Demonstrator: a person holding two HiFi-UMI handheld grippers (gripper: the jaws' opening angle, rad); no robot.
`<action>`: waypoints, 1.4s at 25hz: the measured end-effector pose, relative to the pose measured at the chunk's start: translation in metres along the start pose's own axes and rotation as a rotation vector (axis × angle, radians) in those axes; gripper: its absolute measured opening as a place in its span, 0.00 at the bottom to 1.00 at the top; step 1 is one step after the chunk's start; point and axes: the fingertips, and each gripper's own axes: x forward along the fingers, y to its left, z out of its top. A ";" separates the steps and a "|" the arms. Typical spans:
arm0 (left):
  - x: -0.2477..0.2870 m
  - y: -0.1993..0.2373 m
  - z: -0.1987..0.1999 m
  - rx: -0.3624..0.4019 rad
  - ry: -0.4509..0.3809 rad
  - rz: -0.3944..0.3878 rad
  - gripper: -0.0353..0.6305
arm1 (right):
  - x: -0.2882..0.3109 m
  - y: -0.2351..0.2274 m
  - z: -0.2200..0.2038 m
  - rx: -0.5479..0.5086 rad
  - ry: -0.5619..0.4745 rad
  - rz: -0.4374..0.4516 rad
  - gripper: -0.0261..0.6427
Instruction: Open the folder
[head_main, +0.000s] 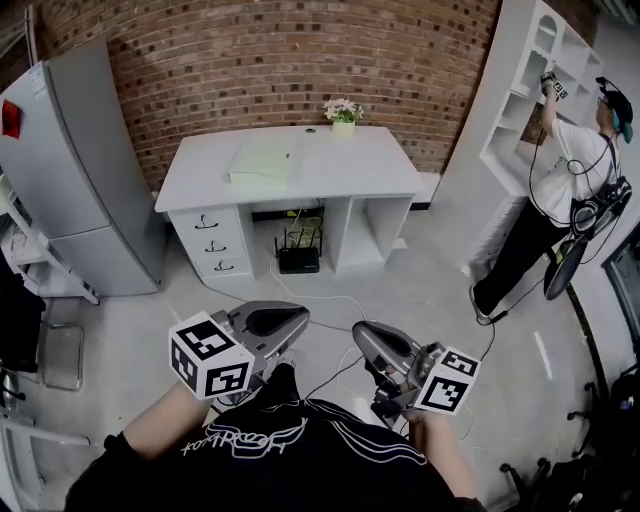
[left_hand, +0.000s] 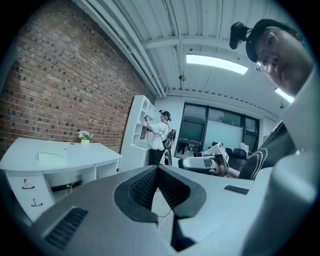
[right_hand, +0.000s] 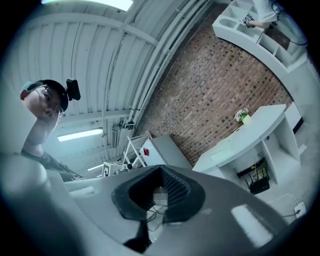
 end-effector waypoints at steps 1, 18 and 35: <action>0.001 0.006 -0.001 -0.004 0.001 0.002 0.06 | 0.004 -0.007 0.000 0.014 -0.001 -0.008 0.04; 0.038 0.156 0.014 -0.114 0.027 0.001 0.06 | 0.121 -0.117 0.030 0.158 -0.007 -0.016 0.04; 0.084 0.362 0.068 -0.041 0.053 -0.079 0.06 | 0.293 -0.256 0.084 0.034 0.147 -0.141 0.04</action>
